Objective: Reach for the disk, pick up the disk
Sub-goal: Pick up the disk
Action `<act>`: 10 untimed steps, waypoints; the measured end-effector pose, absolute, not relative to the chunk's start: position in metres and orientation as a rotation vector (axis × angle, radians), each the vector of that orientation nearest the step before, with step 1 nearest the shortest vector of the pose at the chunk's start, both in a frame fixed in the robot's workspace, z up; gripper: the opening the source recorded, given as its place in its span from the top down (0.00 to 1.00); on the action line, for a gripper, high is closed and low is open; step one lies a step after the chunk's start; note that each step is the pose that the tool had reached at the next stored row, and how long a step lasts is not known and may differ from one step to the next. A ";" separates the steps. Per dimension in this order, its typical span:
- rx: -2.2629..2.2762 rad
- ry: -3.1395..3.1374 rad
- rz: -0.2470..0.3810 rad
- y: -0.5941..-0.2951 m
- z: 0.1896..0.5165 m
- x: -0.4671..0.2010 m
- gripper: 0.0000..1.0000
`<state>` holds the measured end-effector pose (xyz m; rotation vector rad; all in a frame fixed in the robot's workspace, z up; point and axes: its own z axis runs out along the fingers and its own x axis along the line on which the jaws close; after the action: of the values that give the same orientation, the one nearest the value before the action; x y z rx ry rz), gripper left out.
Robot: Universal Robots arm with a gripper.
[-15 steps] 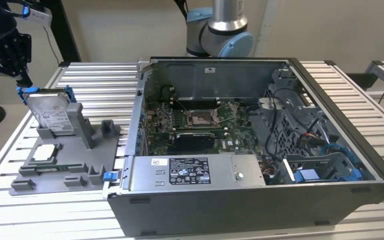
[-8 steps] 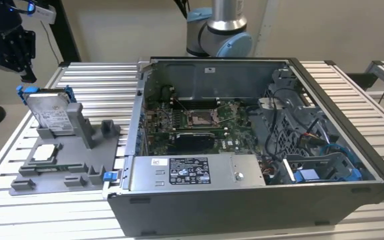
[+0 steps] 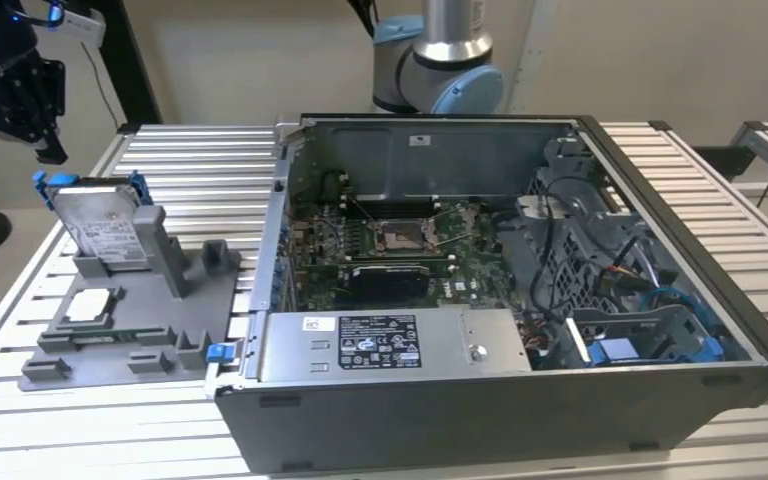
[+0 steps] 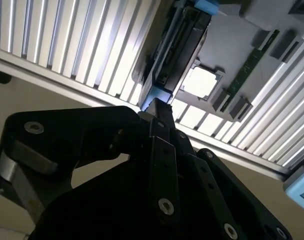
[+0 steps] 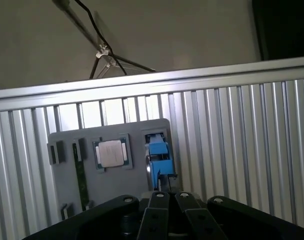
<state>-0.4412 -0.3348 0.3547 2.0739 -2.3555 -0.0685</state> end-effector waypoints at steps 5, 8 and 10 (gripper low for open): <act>2.074 -2.356 -0.068 -0.335 0.355 -0.441 1.00; 2.074 -2.356 -0.068 -0.335 0.355 -0.441 0.00; 2.074 -2.356 -0.068 -0.335 0.355 -0.441 0.00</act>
<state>-0.4413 -0.3351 0.3547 2.0738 -2.3556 -0.0685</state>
